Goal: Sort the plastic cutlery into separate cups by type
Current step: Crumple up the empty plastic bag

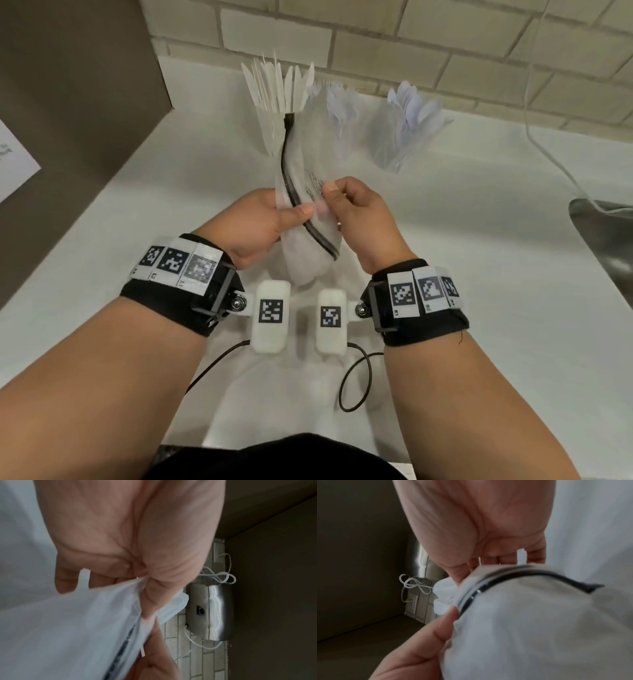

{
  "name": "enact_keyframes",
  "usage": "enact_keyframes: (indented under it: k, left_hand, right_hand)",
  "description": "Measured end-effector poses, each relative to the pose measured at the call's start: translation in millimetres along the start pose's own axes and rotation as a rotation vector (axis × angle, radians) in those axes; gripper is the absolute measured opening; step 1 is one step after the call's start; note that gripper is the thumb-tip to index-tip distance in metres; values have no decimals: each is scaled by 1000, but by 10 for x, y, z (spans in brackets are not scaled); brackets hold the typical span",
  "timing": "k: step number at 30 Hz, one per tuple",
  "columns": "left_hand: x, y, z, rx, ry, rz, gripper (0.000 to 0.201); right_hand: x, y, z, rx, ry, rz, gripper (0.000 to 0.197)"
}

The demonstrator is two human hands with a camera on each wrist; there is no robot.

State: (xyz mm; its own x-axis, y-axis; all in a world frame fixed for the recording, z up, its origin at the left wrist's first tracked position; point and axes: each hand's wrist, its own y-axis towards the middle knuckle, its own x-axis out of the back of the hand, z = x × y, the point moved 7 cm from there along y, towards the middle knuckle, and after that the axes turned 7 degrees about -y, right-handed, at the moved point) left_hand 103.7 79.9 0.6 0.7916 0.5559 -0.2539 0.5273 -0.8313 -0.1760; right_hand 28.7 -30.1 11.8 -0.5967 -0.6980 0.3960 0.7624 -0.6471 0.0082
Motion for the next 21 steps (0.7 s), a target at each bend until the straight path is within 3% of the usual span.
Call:
enact_keyframes:
  k: [5,8,13,15,17,19,21]
  left_hand:
    - [206,11,-8,-17,-33,-226,25]
    - [427,18,62,18,28,-410,18]
    - [522,-20,159,53,31,-554,17]
    - [397,-35,188,113,-86,-468,18]
    - [202,-29,210,176,-140,-265,50]
    - [107,-42,198,179,48,-166,75]
    - [133,-55,196,158,288,-198,93]
  right_hand:
    - [149,-35,-87,-71,87,-248,28]
    - [270,-80,-126,-107,143,-352,28]
    - [285,-166,-91,-90,190,-373,25]
    - [177,-195,-84,-98,165,-315,34]
    - [125,-209,-95,-93,149,-314,30]
    - [125,-218,-102,-95,193,-331,16]
    - [139,-209,-94,-90,240,-335,15]
